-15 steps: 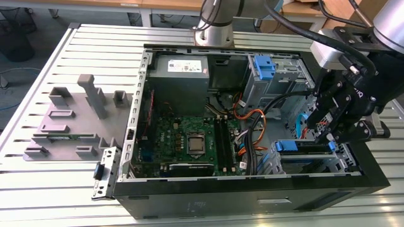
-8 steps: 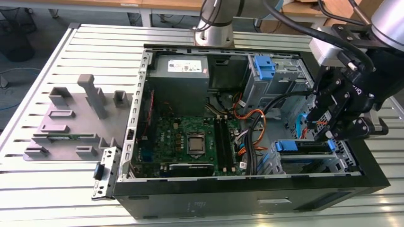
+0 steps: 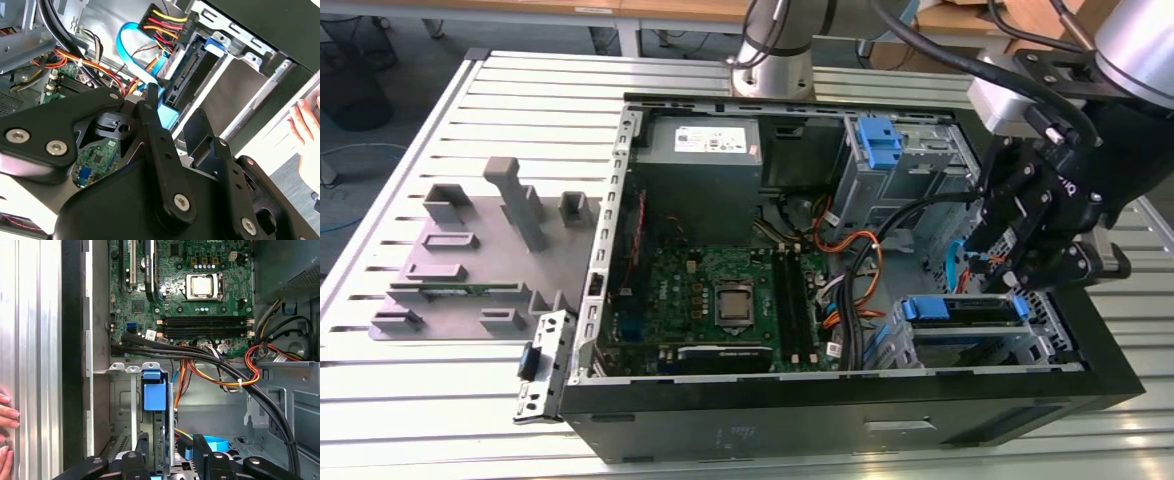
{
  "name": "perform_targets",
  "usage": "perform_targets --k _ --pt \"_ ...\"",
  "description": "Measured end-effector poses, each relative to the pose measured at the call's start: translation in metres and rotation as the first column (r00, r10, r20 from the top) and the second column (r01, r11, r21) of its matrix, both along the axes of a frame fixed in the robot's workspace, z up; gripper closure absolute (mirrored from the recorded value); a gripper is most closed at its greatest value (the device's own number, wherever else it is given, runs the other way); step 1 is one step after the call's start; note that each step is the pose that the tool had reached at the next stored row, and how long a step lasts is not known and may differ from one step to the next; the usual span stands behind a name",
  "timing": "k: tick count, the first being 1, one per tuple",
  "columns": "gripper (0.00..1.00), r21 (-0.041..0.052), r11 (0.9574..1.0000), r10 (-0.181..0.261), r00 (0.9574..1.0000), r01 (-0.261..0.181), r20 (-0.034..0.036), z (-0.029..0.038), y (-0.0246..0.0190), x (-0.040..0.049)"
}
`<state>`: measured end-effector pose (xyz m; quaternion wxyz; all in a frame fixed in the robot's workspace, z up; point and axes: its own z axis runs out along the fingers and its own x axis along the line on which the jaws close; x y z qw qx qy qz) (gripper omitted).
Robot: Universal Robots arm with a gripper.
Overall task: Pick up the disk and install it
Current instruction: 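Insert the first disk wire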
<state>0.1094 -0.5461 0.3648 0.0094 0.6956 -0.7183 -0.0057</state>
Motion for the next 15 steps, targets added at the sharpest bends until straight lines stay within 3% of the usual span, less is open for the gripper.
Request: perform_targets --k 3,15 --pt "0.52 -0.0018 1.0 0.0 1.0 0.0 0.0001 -0.0031 0.0026 0.0007" --pt "0.52 -0.0105 0.9999 0.0 1.0 0.0 0.0 -0.0135 0.0027 0.0041"
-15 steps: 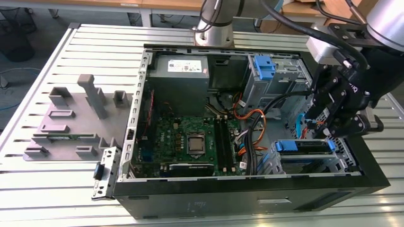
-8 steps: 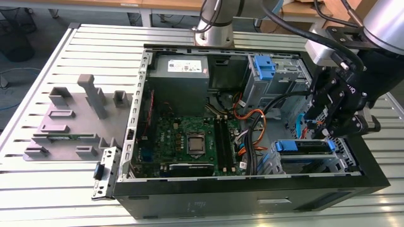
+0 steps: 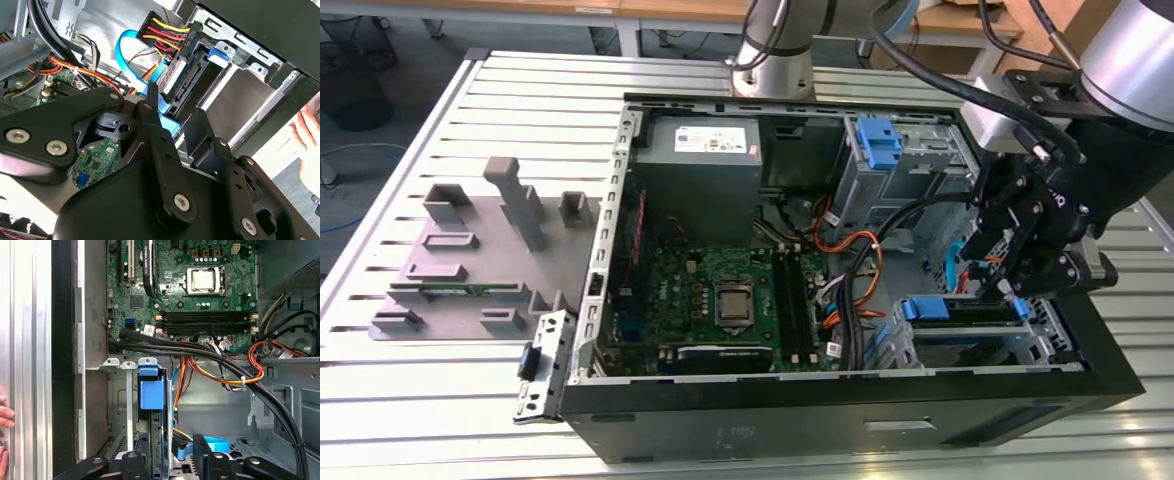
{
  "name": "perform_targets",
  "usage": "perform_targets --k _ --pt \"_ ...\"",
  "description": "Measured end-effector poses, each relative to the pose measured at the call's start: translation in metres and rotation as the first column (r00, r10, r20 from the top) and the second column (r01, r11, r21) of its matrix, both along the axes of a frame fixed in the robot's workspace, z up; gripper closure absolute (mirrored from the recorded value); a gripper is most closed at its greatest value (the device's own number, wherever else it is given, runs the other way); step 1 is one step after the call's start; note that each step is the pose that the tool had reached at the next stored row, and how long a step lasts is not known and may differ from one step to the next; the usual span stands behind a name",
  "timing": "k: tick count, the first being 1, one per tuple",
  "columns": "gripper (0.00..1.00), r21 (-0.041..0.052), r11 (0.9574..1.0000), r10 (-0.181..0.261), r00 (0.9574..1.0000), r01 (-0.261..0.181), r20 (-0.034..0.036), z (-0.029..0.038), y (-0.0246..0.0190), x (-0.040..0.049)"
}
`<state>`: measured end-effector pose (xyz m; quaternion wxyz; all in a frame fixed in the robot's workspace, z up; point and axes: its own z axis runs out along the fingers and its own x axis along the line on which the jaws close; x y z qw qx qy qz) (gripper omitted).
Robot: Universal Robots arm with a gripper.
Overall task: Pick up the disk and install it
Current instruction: 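Insert the first disk wire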
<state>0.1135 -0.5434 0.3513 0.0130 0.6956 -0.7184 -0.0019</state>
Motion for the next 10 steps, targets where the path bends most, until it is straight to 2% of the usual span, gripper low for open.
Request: perform_targets --k 10 --pt "0.52 -0.0002 1.0 0.0 1.0 0.0 0.0 -0.0001 0.0 0.0001"
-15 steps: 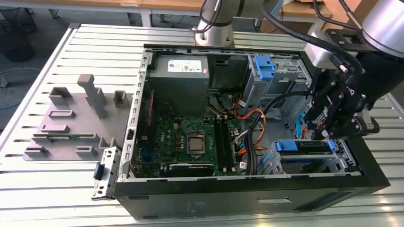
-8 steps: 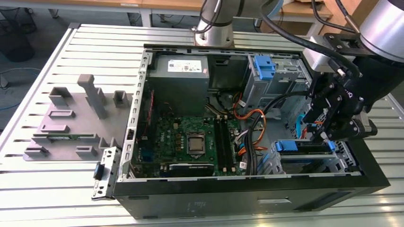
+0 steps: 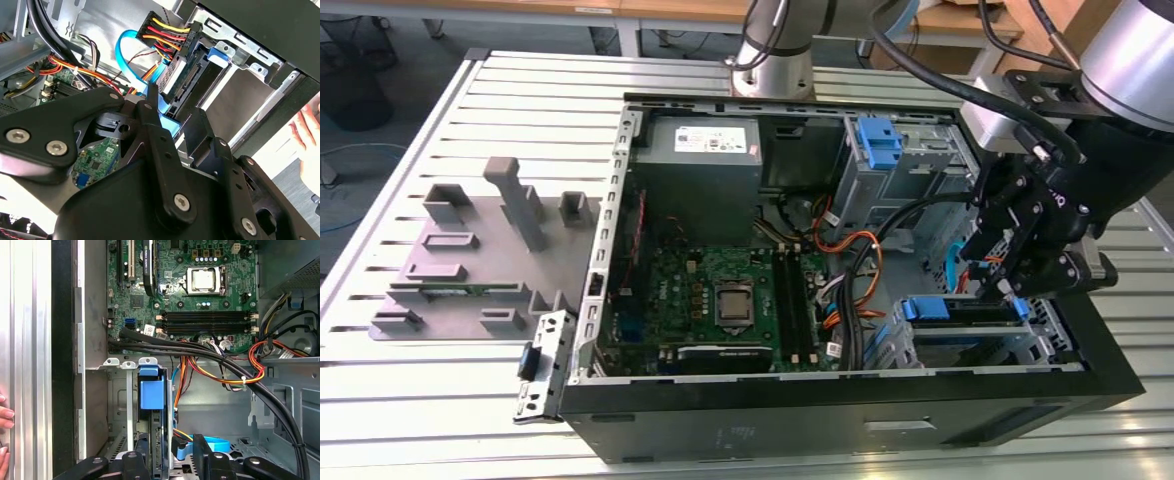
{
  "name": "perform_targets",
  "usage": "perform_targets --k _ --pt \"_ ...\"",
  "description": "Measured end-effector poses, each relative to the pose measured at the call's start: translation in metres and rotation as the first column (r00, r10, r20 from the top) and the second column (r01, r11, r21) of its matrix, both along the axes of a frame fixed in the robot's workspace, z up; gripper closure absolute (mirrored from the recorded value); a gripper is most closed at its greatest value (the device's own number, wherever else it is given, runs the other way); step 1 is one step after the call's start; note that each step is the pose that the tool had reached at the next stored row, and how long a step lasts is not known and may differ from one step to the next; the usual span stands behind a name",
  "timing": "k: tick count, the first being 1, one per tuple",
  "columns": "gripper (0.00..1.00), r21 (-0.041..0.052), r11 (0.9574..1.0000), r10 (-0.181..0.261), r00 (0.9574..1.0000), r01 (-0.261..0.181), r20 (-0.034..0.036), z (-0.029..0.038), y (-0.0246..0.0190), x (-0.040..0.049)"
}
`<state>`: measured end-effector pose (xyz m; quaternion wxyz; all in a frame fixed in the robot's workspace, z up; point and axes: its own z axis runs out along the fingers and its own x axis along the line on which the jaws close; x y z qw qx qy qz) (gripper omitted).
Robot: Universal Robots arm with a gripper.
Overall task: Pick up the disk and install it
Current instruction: 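Insert the first disk wire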
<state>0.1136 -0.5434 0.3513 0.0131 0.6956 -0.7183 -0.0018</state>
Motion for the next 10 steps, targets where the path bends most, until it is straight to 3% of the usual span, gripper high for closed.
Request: perform_targets --k 3,5,6,10 --pt "0.53 0.0 1.0 0.0 1.0 0.0 0.0 0.0 0.0 0.0" --pt "0.66 -0.0001 1.0 0.0 1.0 0.0 0.0 0.0 0.0 0.0" --pt "0.66 -0.0001 1.0 0.0 1.0 0.0 0.0 0.0 0.0 0.0" --pt "0.84 -0.0001 1.0 0.0 1.0 0.0 0.0 0.0 0.0 0.0"
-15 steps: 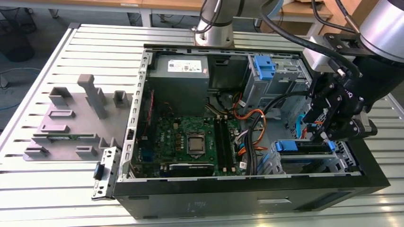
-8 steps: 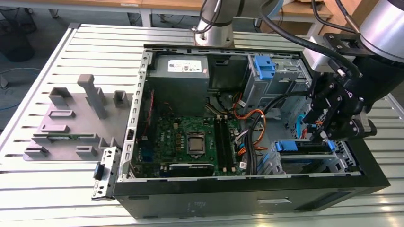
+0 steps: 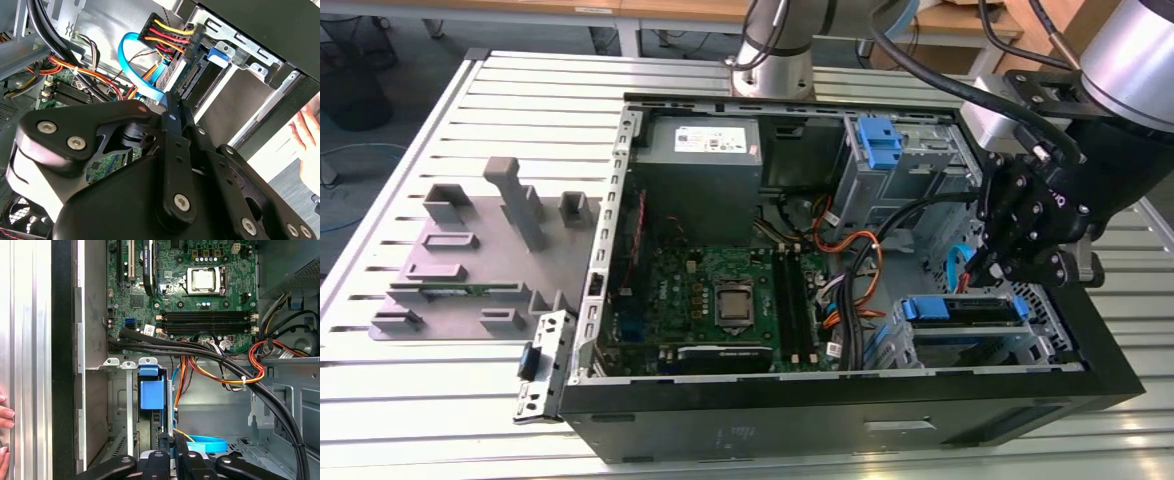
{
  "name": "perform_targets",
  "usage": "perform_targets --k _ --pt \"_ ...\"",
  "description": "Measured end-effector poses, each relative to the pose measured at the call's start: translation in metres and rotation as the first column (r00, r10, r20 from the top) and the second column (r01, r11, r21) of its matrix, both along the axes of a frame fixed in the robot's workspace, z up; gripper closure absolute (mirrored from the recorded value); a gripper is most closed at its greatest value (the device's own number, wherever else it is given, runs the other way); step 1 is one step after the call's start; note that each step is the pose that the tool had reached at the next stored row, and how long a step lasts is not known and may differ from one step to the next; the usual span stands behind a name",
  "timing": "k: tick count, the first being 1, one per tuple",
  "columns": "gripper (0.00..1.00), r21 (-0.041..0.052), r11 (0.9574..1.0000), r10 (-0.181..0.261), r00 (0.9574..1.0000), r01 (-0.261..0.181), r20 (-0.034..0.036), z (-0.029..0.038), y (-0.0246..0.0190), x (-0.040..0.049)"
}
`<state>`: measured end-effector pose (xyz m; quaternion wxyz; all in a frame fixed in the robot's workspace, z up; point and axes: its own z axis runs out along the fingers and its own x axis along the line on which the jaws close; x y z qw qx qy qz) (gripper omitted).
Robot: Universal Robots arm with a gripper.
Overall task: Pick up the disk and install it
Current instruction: 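Insert the first disk wire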
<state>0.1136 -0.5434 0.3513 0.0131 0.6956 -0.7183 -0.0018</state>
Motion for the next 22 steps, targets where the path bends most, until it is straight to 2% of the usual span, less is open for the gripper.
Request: perform_targets --k 22 --pt "0.84 0.0003 1.0 0.0 1.0 0.0 0.0009 -0.004 0.0 0.0"
